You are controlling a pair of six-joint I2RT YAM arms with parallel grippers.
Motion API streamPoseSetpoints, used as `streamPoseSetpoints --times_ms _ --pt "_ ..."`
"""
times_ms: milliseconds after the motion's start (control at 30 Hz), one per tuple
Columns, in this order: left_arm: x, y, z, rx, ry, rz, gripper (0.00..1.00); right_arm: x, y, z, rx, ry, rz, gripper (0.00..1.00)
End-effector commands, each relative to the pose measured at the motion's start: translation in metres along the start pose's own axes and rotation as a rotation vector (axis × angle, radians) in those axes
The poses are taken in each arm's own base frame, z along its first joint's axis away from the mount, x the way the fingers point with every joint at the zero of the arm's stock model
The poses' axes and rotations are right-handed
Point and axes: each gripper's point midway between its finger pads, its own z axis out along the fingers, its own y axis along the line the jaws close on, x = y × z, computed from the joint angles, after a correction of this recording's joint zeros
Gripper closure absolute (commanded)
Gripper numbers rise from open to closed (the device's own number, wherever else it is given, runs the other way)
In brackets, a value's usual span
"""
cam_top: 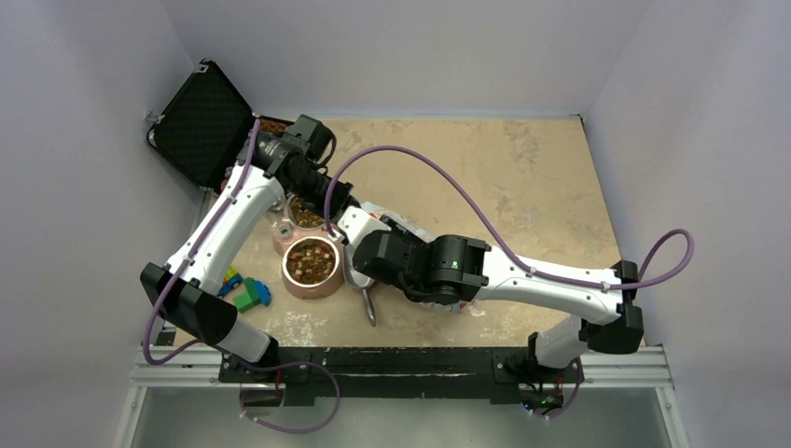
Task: Serve the pet food
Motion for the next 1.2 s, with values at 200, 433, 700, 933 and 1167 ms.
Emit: streamPoseSetpoints --times_ms 200,433,700,933,1167 --pt "-0.002 -0.014 -0.035 0.144 0.007 0.011 1.00 0.045 -0.033 -0.028 -0.019 0.042 0.094 1.00" --pt "-0.008 -0.026 -0.042 0.150 -0.005 0.077 1.00 0.090 -0.020 -0.065 -0.214 0.012 0.252 1.00" --pt "-0.003 -0.017 -0.048 0.161 -0.013 0.057 1.00 0.072 -0.018 -0.046 -0.152 0.042 0.223 0.68" --pt "-0.006 -0.007 -0.039 0.140 -0.010 0.014 1.00 0.088 -0.024 -0.045 -0.099 0.115 0.192 0.72" --pt "0.015 -0.008 -0.039 0.231 0.017 0.080 0.81 0.079 -0.021 -0.069 -0.224 -0.022 0.301 1.00"
